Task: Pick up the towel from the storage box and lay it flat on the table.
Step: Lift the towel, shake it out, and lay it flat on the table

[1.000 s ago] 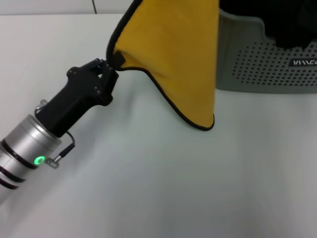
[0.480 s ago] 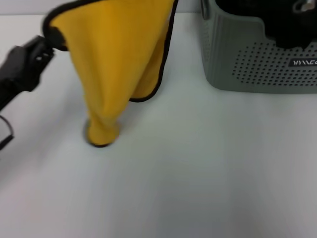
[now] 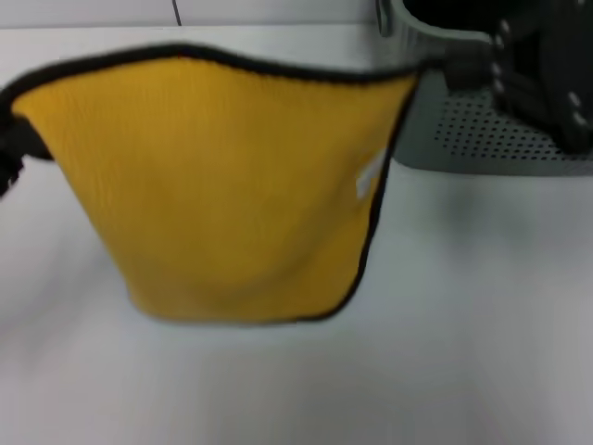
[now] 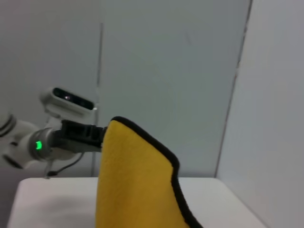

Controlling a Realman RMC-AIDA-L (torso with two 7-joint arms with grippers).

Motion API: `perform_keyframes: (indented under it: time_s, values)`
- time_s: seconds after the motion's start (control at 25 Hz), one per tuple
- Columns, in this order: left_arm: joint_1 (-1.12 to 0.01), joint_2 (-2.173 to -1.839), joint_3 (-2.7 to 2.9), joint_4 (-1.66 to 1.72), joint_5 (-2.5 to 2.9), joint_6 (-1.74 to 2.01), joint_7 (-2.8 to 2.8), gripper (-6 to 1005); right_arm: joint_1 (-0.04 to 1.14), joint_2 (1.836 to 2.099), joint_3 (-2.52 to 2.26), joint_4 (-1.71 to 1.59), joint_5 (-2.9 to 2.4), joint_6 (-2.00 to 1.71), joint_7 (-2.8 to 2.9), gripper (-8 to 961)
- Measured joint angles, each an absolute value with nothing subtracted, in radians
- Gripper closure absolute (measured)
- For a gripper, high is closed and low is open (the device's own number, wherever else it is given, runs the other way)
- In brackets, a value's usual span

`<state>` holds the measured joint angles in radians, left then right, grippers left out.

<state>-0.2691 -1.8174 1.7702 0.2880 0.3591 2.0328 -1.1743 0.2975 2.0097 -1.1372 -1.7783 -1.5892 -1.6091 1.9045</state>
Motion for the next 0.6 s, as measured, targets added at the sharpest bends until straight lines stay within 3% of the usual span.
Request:
perform_keyframes:
  time_s: [0.4, 0.52, 0.6]
  values:
    - [-0.045, -1.809, 1.721, 0.609, 0.489, 2.036, -1.211, 986, 0.213, 2.016, -1.019, -1.707, -1.362, -1.902, 1.957, 945]
    - [-0.047, -1.838, 1.628, 0.556, 0.550, 2.032, -1.235, 985, 0.219, 2.015, -0.967, -1.574, -1.330, -1.954, 1.944, 945]
    - [-0.106, -1.871, 1.539, 0.435, 0.623, 2.020, -1.237, 985, 0.231, 2.015, -0.942, -1.418, -1.374, -1.932, 1.894, 945]
